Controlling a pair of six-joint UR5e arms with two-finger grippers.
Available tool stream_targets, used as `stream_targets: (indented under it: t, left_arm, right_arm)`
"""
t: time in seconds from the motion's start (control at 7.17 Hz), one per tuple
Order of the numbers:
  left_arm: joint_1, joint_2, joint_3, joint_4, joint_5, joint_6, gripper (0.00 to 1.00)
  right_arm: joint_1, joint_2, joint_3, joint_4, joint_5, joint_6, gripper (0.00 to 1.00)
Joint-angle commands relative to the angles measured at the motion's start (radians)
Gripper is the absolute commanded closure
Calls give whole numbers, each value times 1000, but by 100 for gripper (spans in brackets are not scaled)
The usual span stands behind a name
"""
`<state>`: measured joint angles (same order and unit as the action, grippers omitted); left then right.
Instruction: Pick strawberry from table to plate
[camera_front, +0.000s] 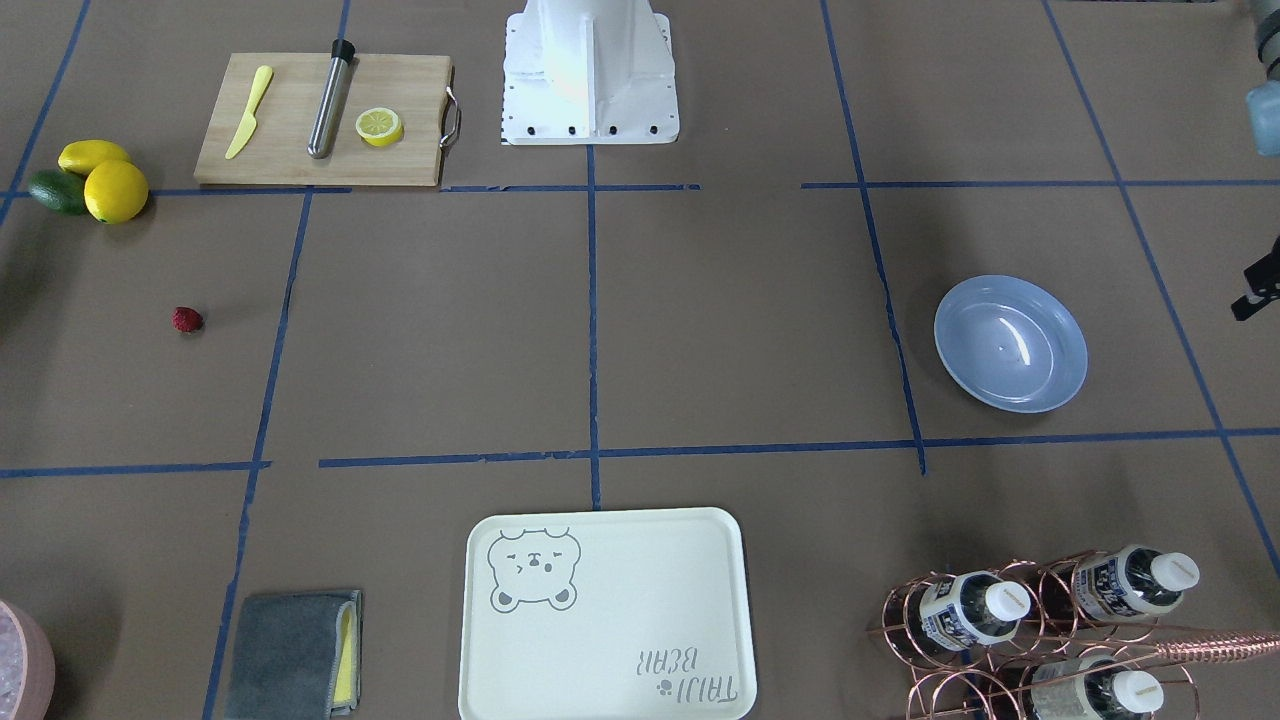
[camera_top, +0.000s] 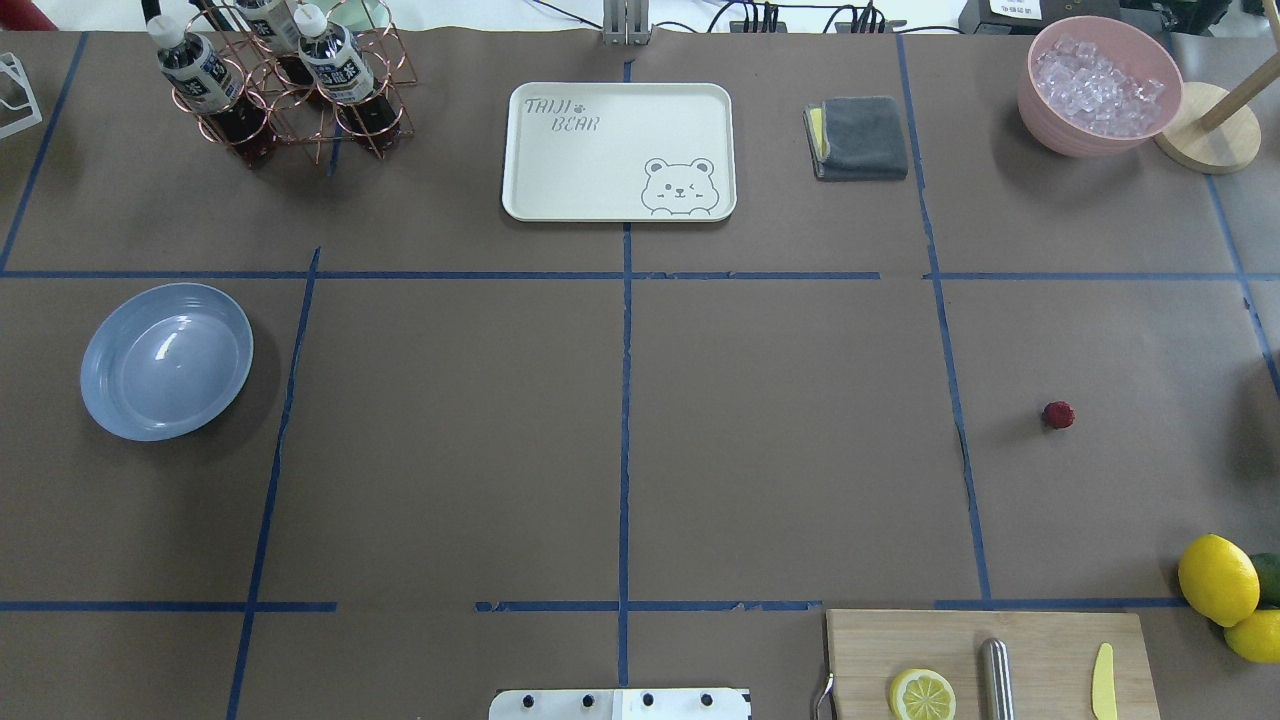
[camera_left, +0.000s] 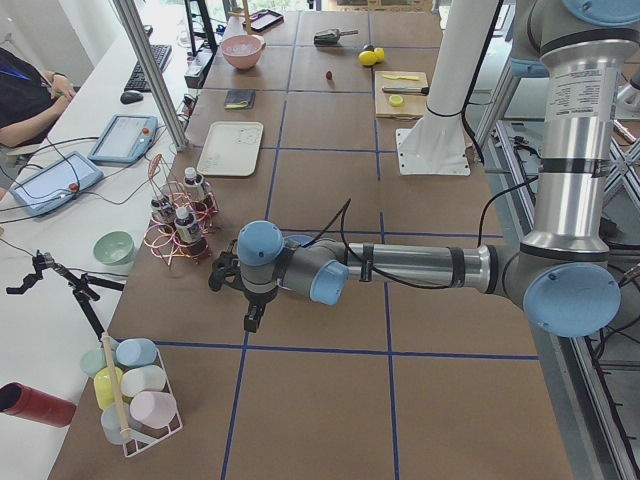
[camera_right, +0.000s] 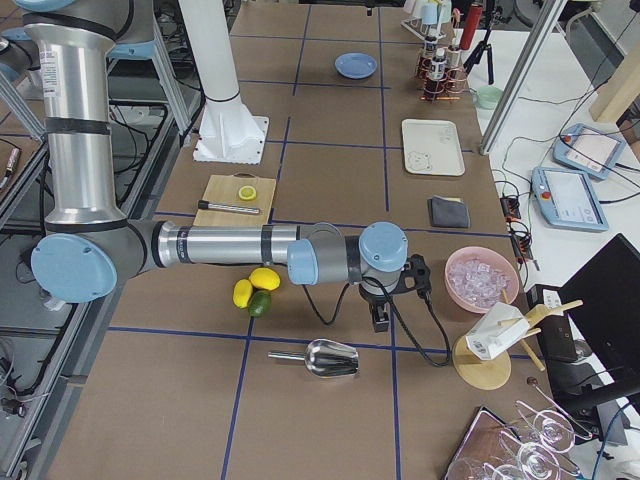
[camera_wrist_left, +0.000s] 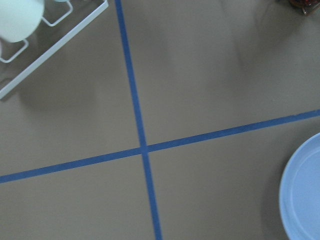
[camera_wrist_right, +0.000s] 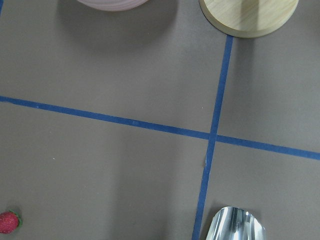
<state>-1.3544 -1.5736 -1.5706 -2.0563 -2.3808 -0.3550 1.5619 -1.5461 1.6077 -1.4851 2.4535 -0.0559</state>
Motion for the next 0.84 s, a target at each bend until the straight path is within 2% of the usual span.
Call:
stream_targets:
  t: [0.0, 0.28, 0.42, 0.56, 0.7]
  left_arm:
    - [121, 10, 15, -146, 6, -225, 0]
    - [181, 30, 88, -345, 38, -382, 0]
    - [243, 43, 99, -419, 96, -485, 0]
    - [291, 43, 115, -462, 150, -533, 0]
    - [320, 41, 119, -478, 161, -564, 3]
  right_arm:
    - [-2, 21, -2, -1, 5, 5, 0]
    - [-2, 21, 0, -1, 8, 7, 0]
    - [0, 21, 1, -3, 18, 7, 0]
    - [-2, 21, 3, -1, 16, 7, 0]
    - [-2, 23, 3, 2, 16, 5, 0]
